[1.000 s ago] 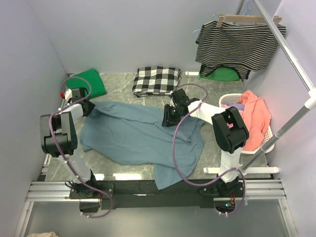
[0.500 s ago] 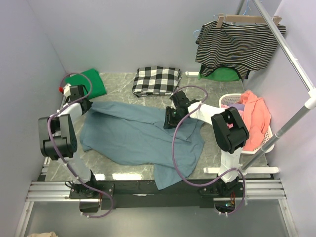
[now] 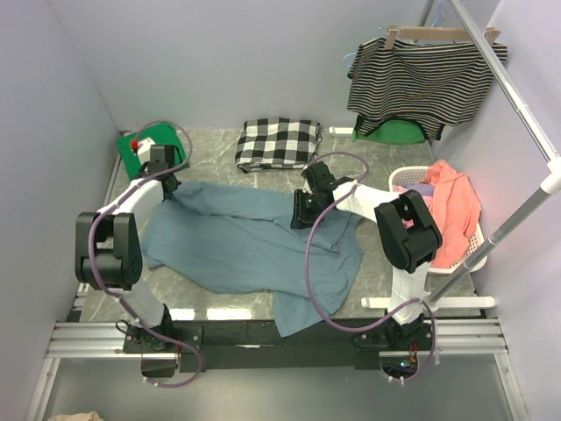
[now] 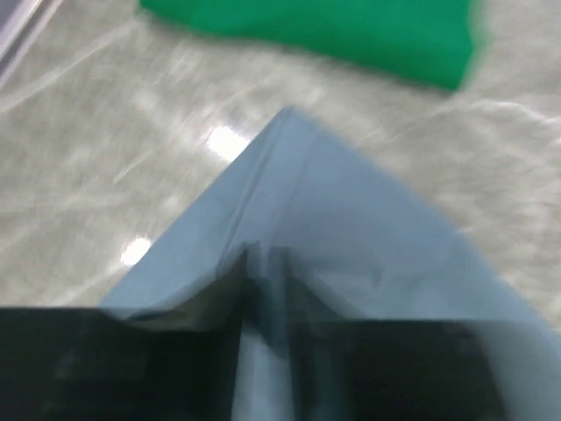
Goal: Fold and stack the t-shirts
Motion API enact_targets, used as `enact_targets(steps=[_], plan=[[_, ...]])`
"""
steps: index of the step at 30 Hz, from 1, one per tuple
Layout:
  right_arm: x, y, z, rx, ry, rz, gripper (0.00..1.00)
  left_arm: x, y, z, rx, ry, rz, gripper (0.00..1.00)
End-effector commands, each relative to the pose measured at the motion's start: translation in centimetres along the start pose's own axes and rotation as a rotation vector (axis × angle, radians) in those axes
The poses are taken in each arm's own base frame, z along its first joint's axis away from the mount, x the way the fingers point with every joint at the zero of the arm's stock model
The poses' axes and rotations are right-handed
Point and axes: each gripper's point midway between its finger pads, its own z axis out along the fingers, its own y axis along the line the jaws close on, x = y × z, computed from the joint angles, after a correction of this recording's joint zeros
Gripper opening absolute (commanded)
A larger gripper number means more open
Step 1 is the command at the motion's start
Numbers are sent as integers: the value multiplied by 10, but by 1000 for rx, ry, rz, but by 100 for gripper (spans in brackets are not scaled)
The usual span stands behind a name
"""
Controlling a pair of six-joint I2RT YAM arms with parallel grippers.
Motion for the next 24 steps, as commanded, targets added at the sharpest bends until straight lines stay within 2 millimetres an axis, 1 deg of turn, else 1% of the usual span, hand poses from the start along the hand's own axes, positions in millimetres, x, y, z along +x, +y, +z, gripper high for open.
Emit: enact_targets(steps=[1, 2, 3, 4, 5, 6, 7, 8, 9, 11, 12, 13, 14, 15, 16, 17, 18, 19, 20, 21, 22, 23, 24], plan=[[20, -23, 7, 93, 61, -9, 43, 42, 57, 5, -264, 89, 56, 51], [17, -21, 4, 89, 48, -12, 43, 47, 64, 3, -291, 96, 60, 55], [17, -20, 2, 89, 43, -16, 43, 44, 73, -1, -329, 75, 56, 59], [16, -20, 0, 92, 40, -18, 44, 48, 81, -4, -358, 79, 29, 68], [13, -18, -5, 90, 26, -23, 45, 46, 85, -7, -372, 70, 14, 97], [11, -18, -7, 95, 17, -29, 45, 40, 88, -12, -385, 52, -4, 99], [9, -18, -11, 100, 7, -32, 45, 33, 90, -17, -400, 37, -23, 100], [4, -16, -18, 100, -19, -39, 45, 25, 96, -17, -407, 26, -48, 99], [0, -21, -22, 121, -39, -42, 45, 14, 92, -23, -385, 3, -64, 99], [-9, -23, -35, 135, -84, -34, 46, -2, 74, -27, -293, -19, -91, 99], [-12, -27, -39, 147, -100, -26, 46, -14, 65, -33, -238, -40, -107, 100], [-17, -36, -43, 162, -115, -4, 46, -18, 53, -36, -175, -40, -97, 99], [-22, -39, -49, 167, -139, 8, 46, -24, 32, -38, -66, -44, -115, 99], [-22, -46, -51, 175, -147, 21, 47, -29, 18, -44, 10, -48, -119, 99], [-29, -53, -53, 178, -171, 38, 47, -30, 7, -45, 74, -51, -112, 99], [-30, -60, -51, 190, -170, 49, 47, -28, -13, -49, 185, -26, -114, 99], [-32, -67, -51, 197, -170, 68, 47, -36, -28, -49, 256, -51, -129, 99], [-36, -72, -51, 191, -179, 85, 47, -35, -38, -49, 307, -44, -129, 99], [-35, -76, -46, 191, -165, 94, 46, -29, -55, -52, 365, -25, -115, 99], [-35, -77, -45, 188, -159, 98, 46, -21, -63, -44, 384, 7, -113, 99], [-35, -75, -42, 174, -158, 101, 46, -22, -70, -40, 400, 10, -103, 100], [-32, -77, -39, 170, -149, 107, 46, -19, -71, -34, 392, 24, -95, 99], [-27, -78, -36, 168, -137, 113, 46, -8, -68, -18, 351, 50, -86, 99]])
